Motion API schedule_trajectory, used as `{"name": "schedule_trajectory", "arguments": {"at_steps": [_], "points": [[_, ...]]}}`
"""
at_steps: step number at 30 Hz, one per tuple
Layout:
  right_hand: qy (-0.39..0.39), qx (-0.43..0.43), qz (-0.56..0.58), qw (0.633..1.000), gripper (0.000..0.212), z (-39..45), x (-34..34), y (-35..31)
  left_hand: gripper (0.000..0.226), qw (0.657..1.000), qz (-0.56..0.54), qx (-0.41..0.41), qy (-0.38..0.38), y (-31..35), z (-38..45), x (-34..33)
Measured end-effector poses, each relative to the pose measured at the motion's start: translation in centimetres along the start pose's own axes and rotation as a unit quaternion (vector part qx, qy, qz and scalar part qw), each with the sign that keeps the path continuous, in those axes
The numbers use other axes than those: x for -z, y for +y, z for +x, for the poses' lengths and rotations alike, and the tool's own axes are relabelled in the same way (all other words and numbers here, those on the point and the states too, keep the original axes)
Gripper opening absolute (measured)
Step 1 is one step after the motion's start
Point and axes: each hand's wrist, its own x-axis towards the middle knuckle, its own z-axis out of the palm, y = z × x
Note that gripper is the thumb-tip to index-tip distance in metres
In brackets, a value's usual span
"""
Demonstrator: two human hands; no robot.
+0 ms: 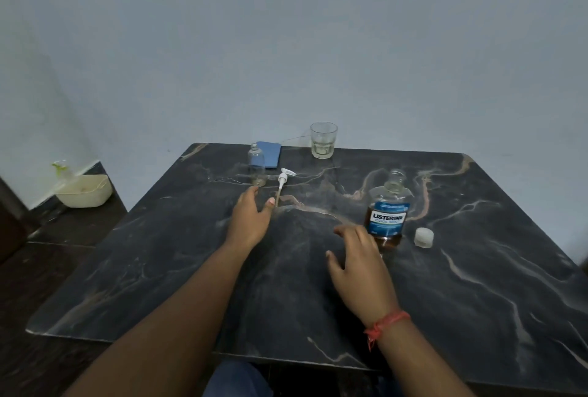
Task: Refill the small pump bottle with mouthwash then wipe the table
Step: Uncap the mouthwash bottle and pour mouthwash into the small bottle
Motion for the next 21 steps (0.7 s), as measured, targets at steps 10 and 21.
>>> {"name": "schedule_trajectory", "arguments": {"at_steps": [10, 21], "points": [[-0.042, -0.002, 0.025, 0.999, 0.044, 3.7, -3.0, -0.3, 0.072, 0.995, -0.081, 0.03, 0.042, -0.7, 9.2, -0.2], [-0.024, 0.01, 0.047, 0.999, 0.042, 4.7, -2.8, -0.4, 0.039, 0.992, -0.117, 0.019, 0.03, -1.6, 11.3, -1.1]]}}
